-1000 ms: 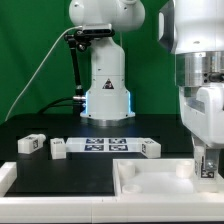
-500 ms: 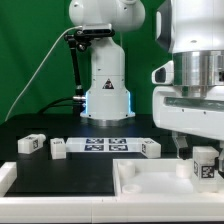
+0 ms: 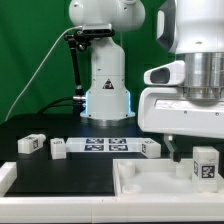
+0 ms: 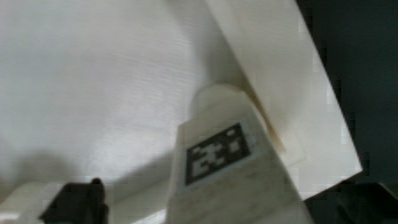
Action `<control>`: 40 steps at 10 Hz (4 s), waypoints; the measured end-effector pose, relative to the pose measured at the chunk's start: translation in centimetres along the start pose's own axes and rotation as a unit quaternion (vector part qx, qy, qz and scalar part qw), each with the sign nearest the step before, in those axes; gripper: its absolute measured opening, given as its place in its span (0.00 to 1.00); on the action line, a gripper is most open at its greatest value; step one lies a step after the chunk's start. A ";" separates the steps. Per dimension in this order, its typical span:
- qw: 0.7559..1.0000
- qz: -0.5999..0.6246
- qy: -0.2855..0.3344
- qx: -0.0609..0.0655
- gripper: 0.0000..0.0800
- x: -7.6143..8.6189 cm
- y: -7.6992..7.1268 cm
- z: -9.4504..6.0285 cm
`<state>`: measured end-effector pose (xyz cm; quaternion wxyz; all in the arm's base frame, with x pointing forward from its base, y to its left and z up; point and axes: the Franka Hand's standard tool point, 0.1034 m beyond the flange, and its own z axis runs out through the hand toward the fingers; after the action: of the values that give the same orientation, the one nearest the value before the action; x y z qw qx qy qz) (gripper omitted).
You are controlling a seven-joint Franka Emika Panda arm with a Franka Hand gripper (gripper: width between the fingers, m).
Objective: Assemble one leg
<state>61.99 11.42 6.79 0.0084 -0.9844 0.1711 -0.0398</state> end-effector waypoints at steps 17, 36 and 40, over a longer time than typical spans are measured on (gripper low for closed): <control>0.903 0.429 0.021 -0.004 0.36 -0.2 -0.9 -0.2; 0.999 0.021 0.025 -0.007 0.81 0.3 -1.2 -0.6; 0.997 -0.065 0.030 -0.013 0.78 0.6 -1.0 -0.7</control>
Offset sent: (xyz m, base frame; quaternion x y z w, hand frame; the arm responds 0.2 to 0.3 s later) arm 0.0000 0.0000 0.0000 0.0000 0.0000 -0.2377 0.9713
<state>62.79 12.14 7.53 -0.0122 -0.9919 0.1071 -0.0678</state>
